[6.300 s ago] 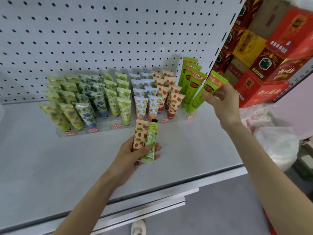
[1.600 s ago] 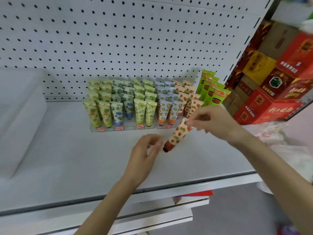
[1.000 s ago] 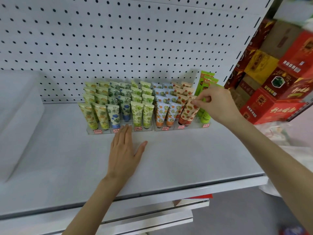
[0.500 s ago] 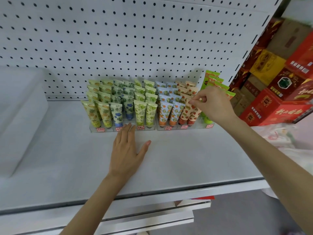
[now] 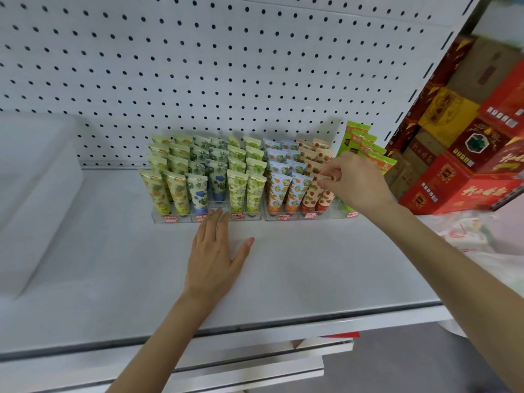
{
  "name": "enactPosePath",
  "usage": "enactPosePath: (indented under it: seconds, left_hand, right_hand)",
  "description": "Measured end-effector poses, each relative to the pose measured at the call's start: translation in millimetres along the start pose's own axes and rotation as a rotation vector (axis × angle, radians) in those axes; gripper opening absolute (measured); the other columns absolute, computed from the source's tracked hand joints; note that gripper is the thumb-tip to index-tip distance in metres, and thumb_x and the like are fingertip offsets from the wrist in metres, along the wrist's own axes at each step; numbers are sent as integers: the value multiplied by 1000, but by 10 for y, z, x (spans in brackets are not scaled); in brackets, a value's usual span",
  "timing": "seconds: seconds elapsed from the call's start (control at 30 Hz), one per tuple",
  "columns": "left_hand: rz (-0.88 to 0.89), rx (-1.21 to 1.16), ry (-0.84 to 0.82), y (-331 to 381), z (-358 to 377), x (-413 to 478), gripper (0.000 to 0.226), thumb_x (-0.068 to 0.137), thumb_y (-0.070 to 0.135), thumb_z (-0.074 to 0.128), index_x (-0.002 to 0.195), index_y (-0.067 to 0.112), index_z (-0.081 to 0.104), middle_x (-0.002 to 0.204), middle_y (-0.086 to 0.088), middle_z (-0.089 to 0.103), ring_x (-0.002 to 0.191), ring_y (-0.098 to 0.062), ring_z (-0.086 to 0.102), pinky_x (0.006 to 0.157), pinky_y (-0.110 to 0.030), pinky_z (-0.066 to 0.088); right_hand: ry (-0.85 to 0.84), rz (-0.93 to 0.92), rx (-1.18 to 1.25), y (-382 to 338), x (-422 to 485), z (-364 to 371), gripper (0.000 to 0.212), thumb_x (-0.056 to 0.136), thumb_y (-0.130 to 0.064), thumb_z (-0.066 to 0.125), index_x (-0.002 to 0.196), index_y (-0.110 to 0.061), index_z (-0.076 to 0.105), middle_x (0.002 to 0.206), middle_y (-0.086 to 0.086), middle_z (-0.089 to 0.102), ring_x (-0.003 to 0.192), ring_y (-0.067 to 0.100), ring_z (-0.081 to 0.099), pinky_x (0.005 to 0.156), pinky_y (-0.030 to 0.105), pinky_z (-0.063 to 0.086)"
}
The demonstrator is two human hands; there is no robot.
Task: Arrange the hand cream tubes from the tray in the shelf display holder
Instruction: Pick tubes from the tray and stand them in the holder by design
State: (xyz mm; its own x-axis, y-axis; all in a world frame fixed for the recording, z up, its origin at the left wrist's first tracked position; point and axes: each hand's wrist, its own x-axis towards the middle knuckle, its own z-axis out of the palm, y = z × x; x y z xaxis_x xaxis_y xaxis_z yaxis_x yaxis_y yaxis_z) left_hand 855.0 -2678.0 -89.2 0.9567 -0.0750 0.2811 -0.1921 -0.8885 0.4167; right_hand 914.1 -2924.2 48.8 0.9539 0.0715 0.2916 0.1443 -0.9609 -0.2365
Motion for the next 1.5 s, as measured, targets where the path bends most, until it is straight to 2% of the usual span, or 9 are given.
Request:
enactPosePath:
  seconds: [0.2,0.47,0.67,0.77,0.87,0.97,1.13,1.27,1.5]
  left_hand:
    - [-1,-13,-5,2,-12,-1,81,91,64,24,140,2,41,147,-15,40,138,-29,33,115,-39,27]
    - [-1,-23,-12,1,-12,-1,81,91,64,24,140,2,40,148,-15,40,139,-30,32,115,-39,26]
    - [-7,-70,-27,3,-70,-2,81,89,63,26,142,3,38,149,-14,38,141,-27,30,115,-31,17]
    - [-1,-86,-1,11,-166,-58,73,90,59,31,135,4,47,142,-14,48,135,-28,39,112,-39,29]
    - [71,-43,65,52,-376,-137,64,91,56,36,128,7,54,135,-12,55,129,-30,47,106,-43,37]
    - [143,23,141,81,-744,-133,58,90,54,40,126,11,56,130,-9,57,125,-30,49,102,-41,35]
    - [120,97,195,-97,-1570,-34,62,84,55,42,130,15,53,126,-7,57,114,-28,53,95,-42,40]
    - [54,117,174,-510,-2136,36,72,79,64,33,134,20,48,133,-3,53,119,-27,50,98,-42,36]
    - [-62,155,192,-1558,-2857,-100,70,78,68,32,135,30,48,142,2,47,127,-25,45,105,-45,34]
  right_hand:
    - [0,9,-50,-28,12,8,12,84,-24,68,92,-15,72,83,-4,49,77,15,48,62,28,36]
    - [-9,26,-55,-44,4,-17,14,84,-24,69,94,-15,71,84,-3,50,77,15,49,61,28,36]
    - [7,27,-133,-81,-73,-180,20,85,-33,67,101,-21,70,84,-5,47,79,15,47,63,29,34]
    - [-46,16,-160,-137,-161,-327,26,86,-36,65,107,-21,67,94,-1,52,96,20,52,68,30,38]
    - [-228,-44,-163,-279,-245,-441,45,84,-39,67,124,-19,59,120,8,54,118,26,43,90,38,41]
    - [-343,-119,-185,-531,-290,-499,61,86,-43,63,139,-21,44,139,7,43,129,26,35,102,39,34]
    - [-432,-200,-184,-1145,-206,-523,75,86,-52,57,148,-24,24,149,6,29,137,25,25,110,42,30]
    - [-389,-285,-151,-1734,-78,-474,75,87,-54,54,149,-26,20,150,5,29,137,24,27,110,41,29]
    - [-493,-409,56,-2910,95,-169,73,88,-52,53,149,-30,19,152,0,21,137,18,28,109,35,30]
